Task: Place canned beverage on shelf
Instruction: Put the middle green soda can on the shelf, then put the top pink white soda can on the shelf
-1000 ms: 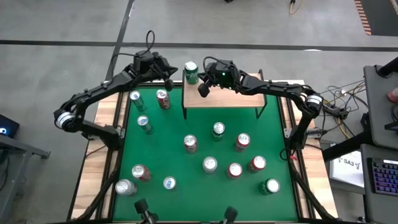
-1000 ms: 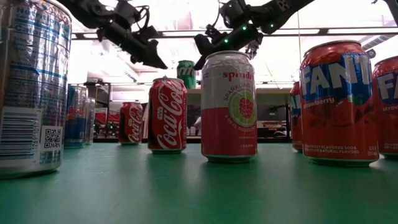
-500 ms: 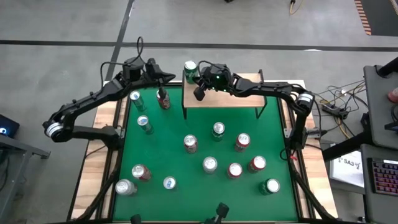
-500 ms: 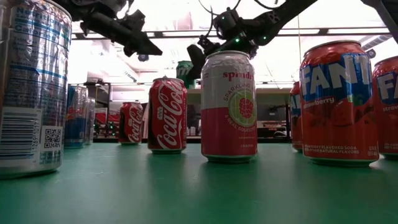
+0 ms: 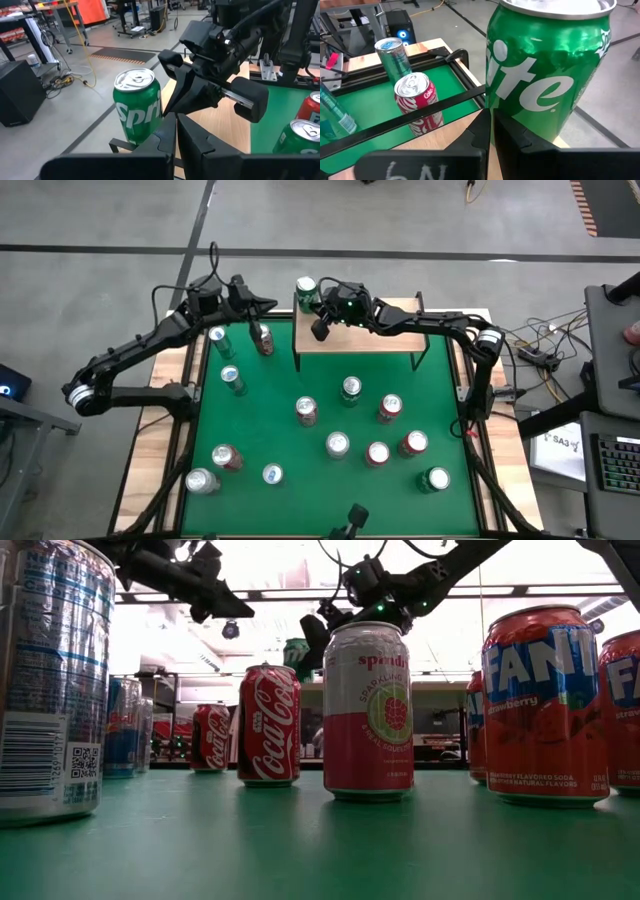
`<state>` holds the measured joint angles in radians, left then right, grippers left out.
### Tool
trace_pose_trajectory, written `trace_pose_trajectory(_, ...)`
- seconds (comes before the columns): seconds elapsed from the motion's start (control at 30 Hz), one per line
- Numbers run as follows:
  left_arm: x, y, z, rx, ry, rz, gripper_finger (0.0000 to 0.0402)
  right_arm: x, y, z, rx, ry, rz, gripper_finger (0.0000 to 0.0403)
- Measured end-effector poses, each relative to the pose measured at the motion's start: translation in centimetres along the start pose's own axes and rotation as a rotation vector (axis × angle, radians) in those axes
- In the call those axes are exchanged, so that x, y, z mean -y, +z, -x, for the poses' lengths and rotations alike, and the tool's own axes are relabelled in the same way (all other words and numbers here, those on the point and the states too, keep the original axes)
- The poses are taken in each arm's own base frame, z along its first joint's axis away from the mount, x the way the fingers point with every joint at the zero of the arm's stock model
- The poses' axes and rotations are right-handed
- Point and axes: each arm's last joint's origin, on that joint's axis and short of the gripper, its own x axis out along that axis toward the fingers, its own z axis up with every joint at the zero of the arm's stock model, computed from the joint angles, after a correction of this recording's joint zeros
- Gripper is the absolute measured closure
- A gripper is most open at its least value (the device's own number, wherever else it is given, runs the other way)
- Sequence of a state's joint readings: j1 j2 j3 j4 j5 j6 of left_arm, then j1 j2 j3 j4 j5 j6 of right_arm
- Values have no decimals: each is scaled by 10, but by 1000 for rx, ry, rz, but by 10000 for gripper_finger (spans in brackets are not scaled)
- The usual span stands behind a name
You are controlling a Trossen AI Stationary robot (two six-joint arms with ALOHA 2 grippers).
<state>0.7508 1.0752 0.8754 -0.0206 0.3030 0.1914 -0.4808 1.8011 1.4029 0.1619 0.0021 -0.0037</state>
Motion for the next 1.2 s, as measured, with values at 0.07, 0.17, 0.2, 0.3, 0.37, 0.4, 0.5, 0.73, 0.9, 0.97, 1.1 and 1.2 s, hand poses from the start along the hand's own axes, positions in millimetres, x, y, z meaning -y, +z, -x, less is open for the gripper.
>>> trace_pose_trajectory(0.07,1,-1,-1,6,-3,1,402,1,0,0,0,-2,1,390)
trace_pose_trajectory(0.17,2,-4,-2,8,-7,15,402,2,0,0,0,-3,2,390)
trace_pose_trajectory(0.2,3,-4,-2,9,-9,17,402,2,0,0,0,-3,1,390)
trace_pose_trajectory(0.3,5,-4,-3,9,-19,17,402,-1,2,3,-2,4,-4,390)
trace_pose_trajectory(0.37,8,-3,-3,11,-34,18,402,-6,6,8,-6,16,-11,390)
trace_pose_trajectory(0.4,10,-3,-3,12,-42,18,402,-10,8,12,-17,25,-15,390)
trace_pose_trajectory(0.5,20,-2,-4,8,-83,12,402,-23,14,25,-50,54,-29,390)
trace_pose_trajectory(0.73,53,4,1,5,-220,-11,402,-67,27,61,-133,162,-66,390)
trace_pose_trajectory(0.9,79,10,17,41,-332,-7,402,-104,29,85,-181,242,-94,390)
trace_pose_trajectory(0.97,91,8,24,61,-377,-4,402,-118,29,94,-204,275,-107,390)
trace_pose_trajectory(1.1,111,1,37,144,-475,34,402,-144,22,106,-279,325,-145,390)
trace_pose_trajectory(1.2,124,-7,45,191,-545,60,402,-161,15,115,-344,348,-184,390)
